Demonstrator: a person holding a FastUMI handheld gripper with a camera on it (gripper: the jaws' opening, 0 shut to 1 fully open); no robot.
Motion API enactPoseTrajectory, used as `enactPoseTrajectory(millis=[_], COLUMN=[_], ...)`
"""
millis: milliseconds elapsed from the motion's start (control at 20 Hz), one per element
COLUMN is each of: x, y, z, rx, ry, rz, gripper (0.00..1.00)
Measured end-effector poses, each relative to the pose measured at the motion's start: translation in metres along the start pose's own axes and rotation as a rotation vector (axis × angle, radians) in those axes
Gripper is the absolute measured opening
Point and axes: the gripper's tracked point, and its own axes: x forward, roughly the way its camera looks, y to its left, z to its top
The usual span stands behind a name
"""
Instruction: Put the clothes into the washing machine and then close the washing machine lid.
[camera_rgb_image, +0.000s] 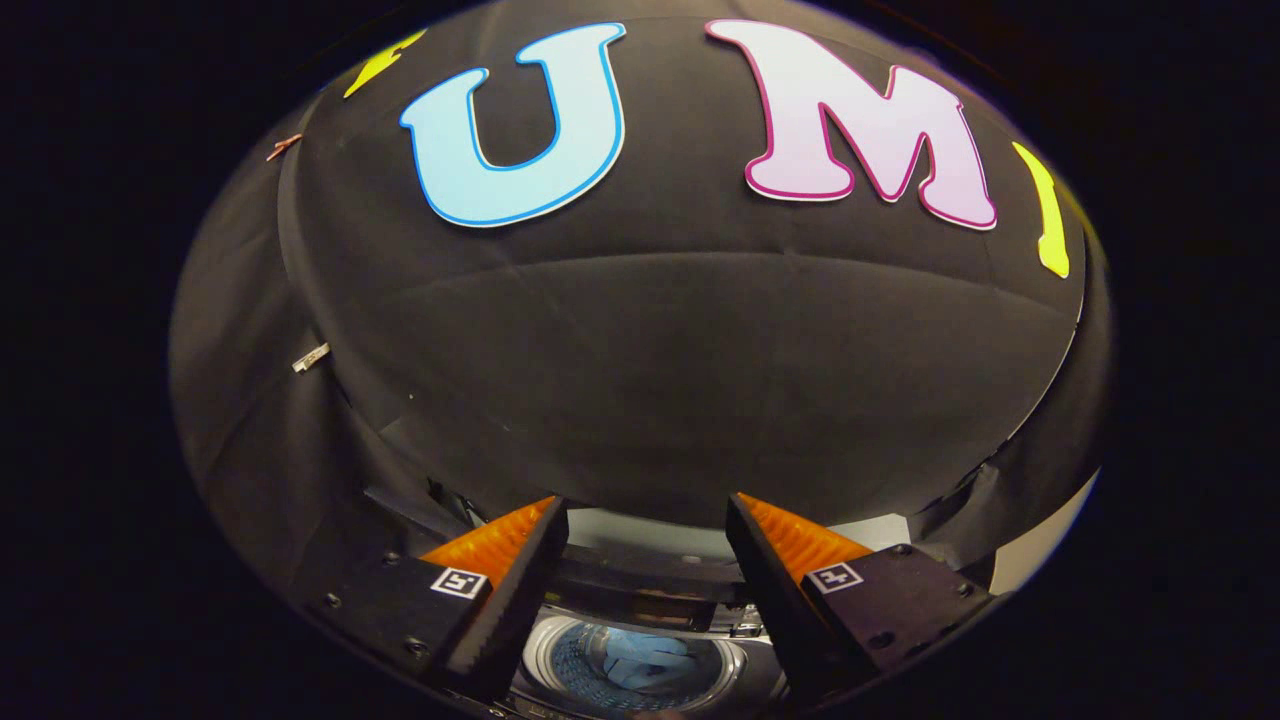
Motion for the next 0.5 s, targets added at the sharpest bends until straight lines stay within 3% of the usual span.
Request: enactPoseTrajectory(millis=[500], x=[-0.033], y=[0.009], z=[-0.027], rx=[0.0], ry=[0.03], rz=[0.016], gripper=[1.0])
